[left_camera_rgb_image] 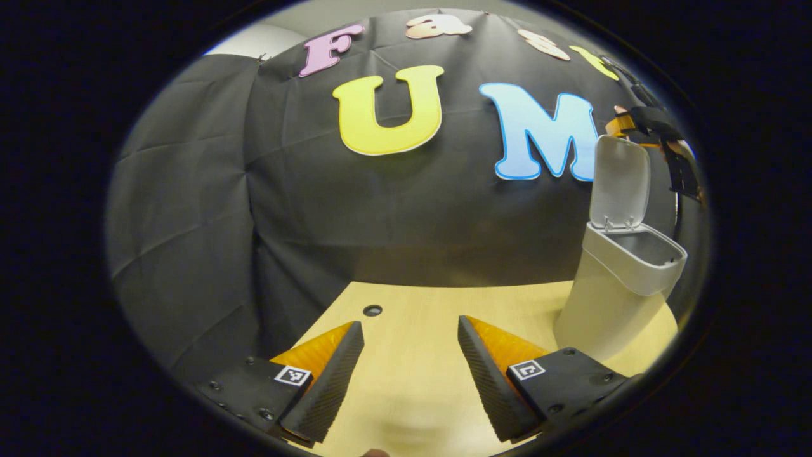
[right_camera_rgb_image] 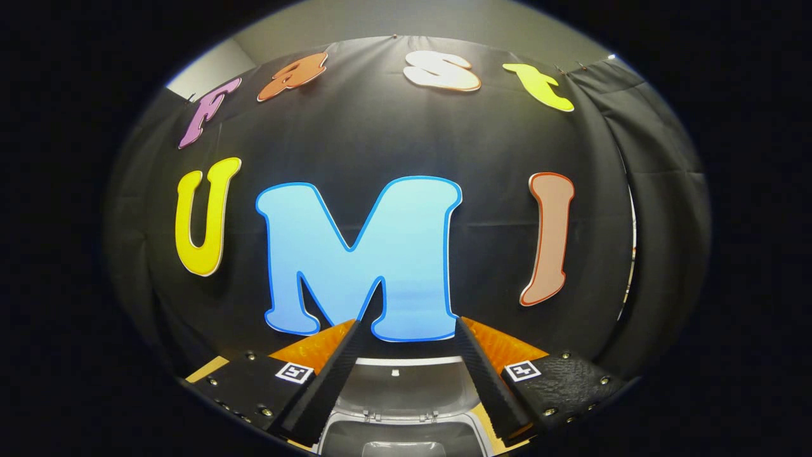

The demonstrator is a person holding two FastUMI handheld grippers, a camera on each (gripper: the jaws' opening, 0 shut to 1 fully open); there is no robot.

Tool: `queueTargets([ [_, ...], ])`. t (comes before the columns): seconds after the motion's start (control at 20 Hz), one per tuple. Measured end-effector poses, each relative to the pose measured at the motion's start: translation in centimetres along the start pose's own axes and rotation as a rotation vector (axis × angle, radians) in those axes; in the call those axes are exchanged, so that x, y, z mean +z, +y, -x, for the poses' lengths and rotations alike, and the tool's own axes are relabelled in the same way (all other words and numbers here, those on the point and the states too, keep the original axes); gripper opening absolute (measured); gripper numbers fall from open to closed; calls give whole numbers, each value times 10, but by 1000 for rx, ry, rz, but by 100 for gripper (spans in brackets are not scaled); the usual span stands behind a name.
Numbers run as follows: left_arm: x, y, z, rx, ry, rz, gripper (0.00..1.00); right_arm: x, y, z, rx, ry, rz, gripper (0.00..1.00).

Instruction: Press the lid of the desktop garbage bin to open it, pick up the crumpled paper on the desktop and throw it into the bin, then pick up the pop can on the desktop and drop it into the bin, and finally close the garbage bin lid.

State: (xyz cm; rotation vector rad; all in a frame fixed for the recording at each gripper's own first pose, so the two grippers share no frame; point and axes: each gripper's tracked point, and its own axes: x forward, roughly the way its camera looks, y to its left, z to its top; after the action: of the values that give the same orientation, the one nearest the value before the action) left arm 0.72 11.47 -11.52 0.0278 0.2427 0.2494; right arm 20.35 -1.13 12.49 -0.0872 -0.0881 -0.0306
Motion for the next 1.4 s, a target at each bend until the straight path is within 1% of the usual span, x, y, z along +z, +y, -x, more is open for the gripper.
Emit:
queueTargets([
  [0.35, 4, -17, -2, -30, -13, 9, 100, -9, 1, 24, 16, 37, -4, 94],
  [0.8, 9, -24, 6, -48, -33, -14, 100, -43, 1, 79, 30, 88, -25, 94],
  [0.85, 8, -25, 8, -49, -34, -24, 100, -49, 2, 85, 29, 94, -23, 94],
  [0.9, 7, -28, 9, -52, -35, -35, 97, -56, 2, 90, 29, 101, -21, 95],
  [1.05, 5, -33, 13, -63, -36, -55, 98, -82, 5, 104, 36, 149, -22, 95],
  [1.1, 4, -35, 14, -69, -35, -49, 100, -92, 6, 107, 39, 165, -22, 95],
  [1.15, 4, -37, 15, -74, -37, -39, 96, -100, 7, 110, 41, 181, -21, 95],
  [1.25, 5, -38, 17, -73, -37, -38, 96, -119, 7, 116, 43, 215, -20, 95],
  [1.3, 4, -37, 17, -72, -37, -41, 100, -126, 8, 118, 44, 230, -21, 95],
  [1.4, 6, -37, 17, -70, -40, -44, 100, -140, 9, 122, 45, 255, -25, 95],
])
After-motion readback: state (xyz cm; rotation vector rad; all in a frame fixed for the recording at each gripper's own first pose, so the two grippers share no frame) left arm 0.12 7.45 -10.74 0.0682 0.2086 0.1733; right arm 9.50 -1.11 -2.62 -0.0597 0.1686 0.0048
